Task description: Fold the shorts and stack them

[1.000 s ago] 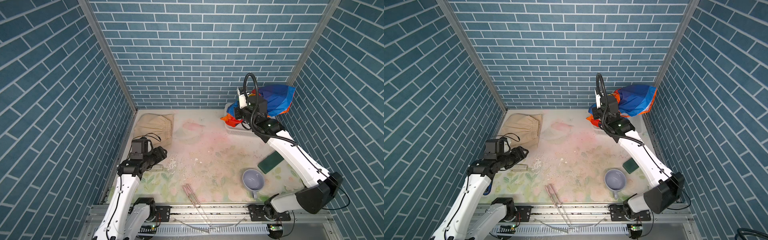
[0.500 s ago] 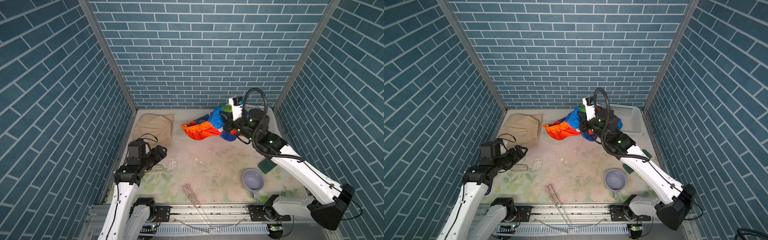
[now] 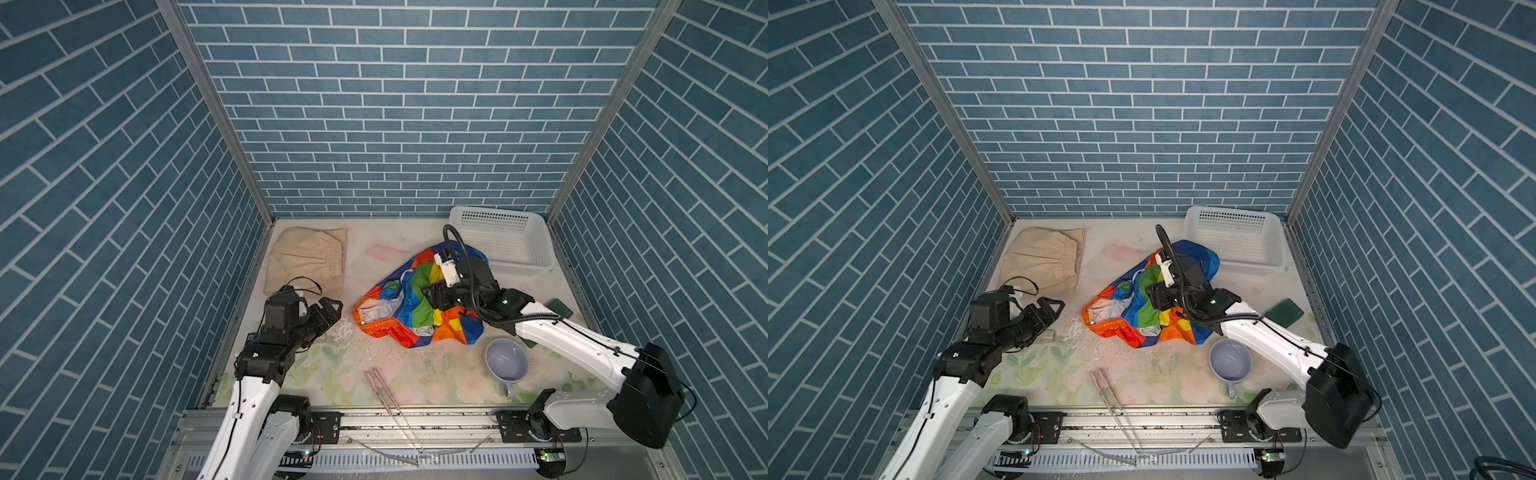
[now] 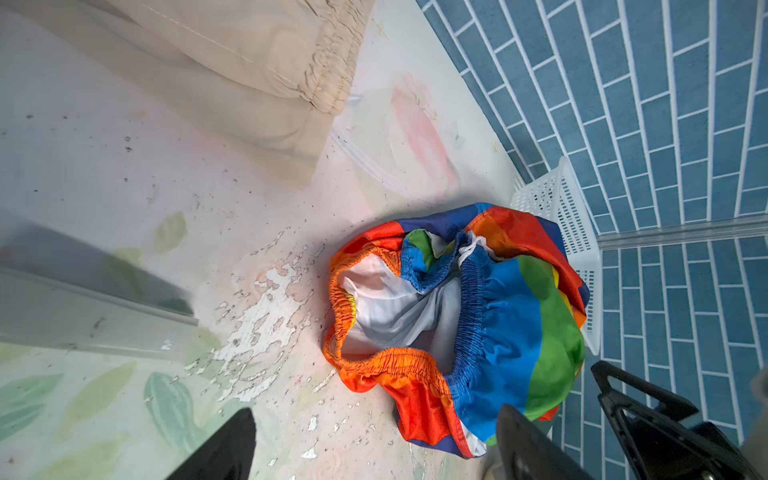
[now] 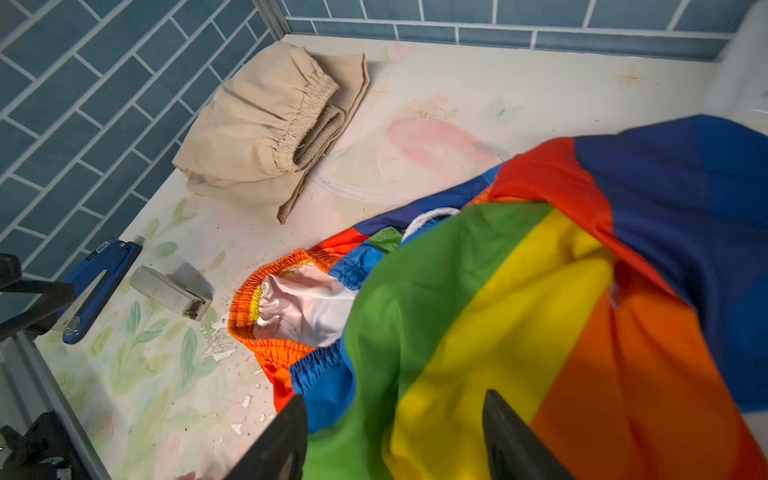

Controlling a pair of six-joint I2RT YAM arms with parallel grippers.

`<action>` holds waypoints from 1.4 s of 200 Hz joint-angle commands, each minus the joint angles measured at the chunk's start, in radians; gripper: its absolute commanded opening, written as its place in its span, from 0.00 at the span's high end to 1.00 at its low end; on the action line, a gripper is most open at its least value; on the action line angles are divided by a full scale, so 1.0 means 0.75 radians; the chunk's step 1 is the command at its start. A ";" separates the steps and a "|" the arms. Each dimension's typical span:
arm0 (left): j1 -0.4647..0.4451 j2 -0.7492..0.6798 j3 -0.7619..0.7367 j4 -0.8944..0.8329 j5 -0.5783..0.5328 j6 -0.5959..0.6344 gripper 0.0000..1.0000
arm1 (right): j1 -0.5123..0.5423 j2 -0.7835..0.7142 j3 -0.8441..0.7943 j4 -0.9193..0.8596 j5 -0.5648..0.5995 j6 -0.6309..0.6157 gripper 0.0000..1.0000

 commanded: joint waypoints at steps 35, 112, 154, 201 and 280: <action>-0.518 0.423 0.156 0.236 -0.263 -0.015 0.10 | -0.040 -0.318 -0.181 -0.317 0.401 0.037 0.29; -0.780 0.843 0.298 0.333 -0.358 -0.062 0.17 | -0.225 -0.366 -0.233 -0.422 0.200 0.211 0.23; -0.824 0.977 0.282 0.429 -0.305 -0.111 0.35 | -0.261 -0.342 -0.198 -0.420 0.158 0.207 0.23; -0.823 0.943 0.333 0.335 -0.362 -0.092 1.00 | -0.283 -0.318 -0.150 -0.429 0.131 0.204 0.23; -0.540 0.323 0.171 -0.083 -0.588 -0.068 1.00 | -0.296 -0.275 -0.159 -0.433 0.072 0.188 0.22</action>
